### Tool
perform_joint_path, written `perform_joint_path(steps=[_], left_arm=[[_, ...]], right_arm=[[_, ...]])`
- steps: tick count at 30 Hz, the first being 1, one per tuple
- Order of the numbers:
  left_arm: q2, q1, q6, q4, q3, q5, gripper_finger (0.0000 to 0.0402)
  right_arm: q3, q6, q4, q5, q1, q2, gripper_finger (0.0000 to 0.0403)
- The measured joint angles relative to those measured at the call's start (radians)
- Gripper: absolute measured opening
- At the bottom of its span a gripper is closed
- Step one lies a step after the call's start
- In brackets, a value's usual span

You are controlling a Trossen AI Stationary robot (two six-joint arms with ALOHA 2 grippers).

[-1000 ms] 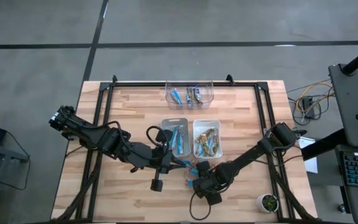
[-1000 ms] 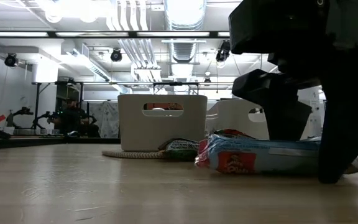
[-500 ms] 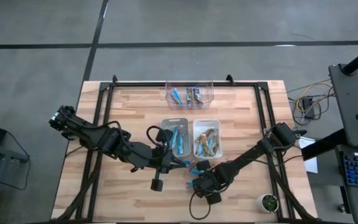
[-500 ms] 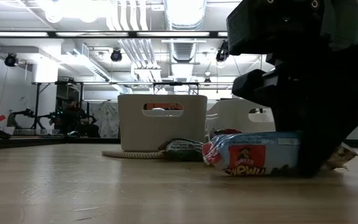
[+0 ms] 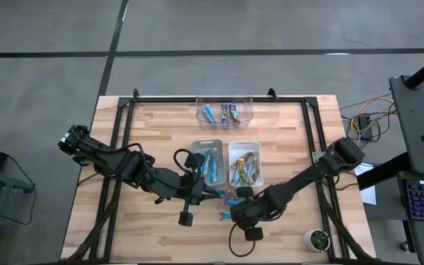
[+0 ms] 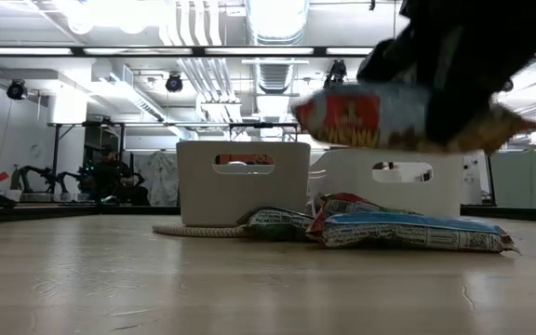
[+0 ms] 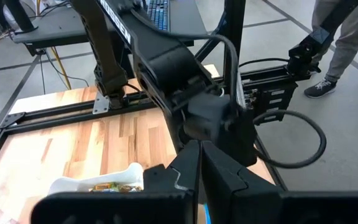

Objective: Pick and place Granola Bars by type
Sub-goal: Put the red granola bar into the gray bin

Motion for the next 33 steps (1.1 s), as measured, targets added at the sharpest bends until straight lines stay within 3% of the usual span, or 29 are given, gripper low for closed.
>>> perform_joint_path(steps=[11,16,22,26,33], left_arm=[[0.000,0.000,0.004,-0.002,0.000,-0.002,0.0000],[-0.011,0.000,0.035,-0.037,0.000,-0.086,0.0000],[-0.071,0.004,0.037,-0.059,-0.007,-0.096,0.0000],[-0.151,0.008,0.029,-0.054,-0.084,-0.113,0.0000],[-0.344,0.015,-0.012,0.041,-0.342,-0.256,0.0000]], right_arm=[[0.000,0.172,-0.008,0.013,-0.068,-0.115,0.0054],[0.000,0.177,-0.009,0.028,-0.147,-0.166,0.0053],[0.000,0.152,0.010,0.028,-0.247,-0.211,0.0045],[0.000,0.143,0.021,0.028,-0.301,-0.223,0.0039],[0.001,0.123,0.082,0.027,-0.367,-0.223,0.0038]])
